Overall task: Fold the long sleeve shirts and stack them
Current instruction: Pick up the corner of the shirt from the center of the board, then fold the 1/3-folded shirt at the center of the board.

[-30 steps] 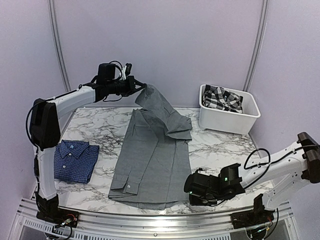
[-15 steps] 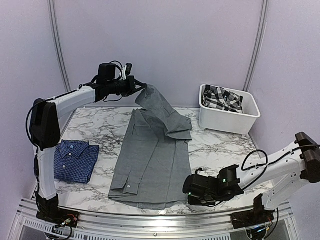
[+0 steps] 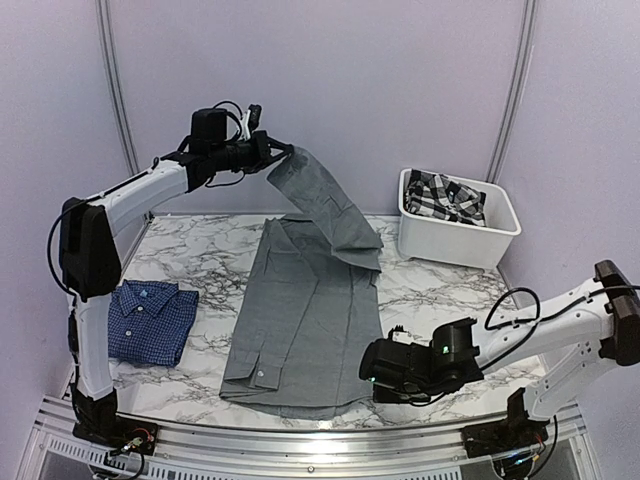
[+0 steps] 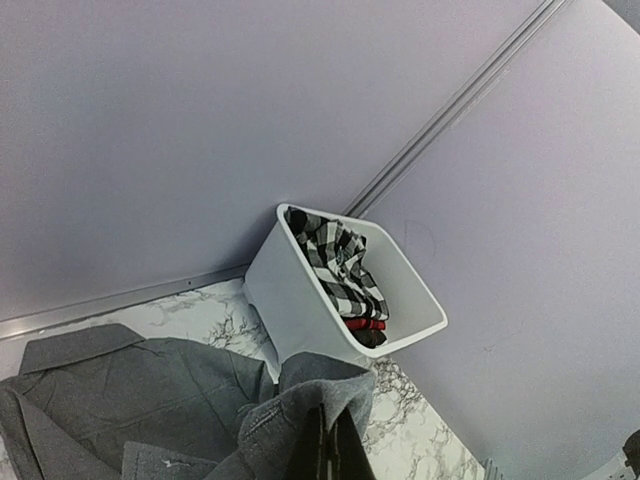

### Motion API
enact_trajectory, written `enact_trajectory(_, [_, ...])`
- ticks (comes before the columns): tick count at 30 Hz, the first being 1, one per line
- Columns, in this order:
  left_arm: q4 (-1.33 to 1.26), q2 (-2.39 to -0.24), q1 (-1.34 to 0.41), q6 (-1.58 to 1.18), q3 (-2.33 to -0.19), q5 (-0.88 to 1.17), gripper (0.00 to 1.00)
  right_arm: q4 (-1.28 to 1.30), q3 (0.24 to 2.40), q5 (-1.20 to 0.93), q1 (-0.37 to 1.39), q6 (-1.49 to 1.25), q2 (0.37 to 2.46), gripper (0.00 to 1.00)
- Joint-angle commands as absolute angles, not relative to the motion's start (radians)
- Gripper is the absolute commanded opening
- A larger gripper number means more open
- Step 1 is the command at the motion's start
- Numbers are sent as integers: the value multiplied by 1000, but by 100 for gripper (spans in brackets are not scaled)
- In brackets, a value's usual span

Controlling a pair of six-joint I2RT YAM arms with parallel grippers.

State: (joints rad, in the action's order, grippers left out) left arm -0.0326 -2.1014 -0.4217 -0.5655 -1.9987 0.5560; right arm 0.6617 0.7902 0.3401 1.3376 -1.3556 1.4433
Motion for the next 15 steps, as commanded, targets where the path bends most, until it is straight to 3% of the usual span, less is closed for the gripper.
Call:
enact_trajectory(1, [-35, -2082, -398, -574, -2087, 541, 0, 728, 894, 421, 1343, -1303, 1425, 0])
enact_trajectory(15, [-29, -1994, -286, -580, -2020, 532, 0, 555, 1159, 296, 1336, -934, 1677, 0])
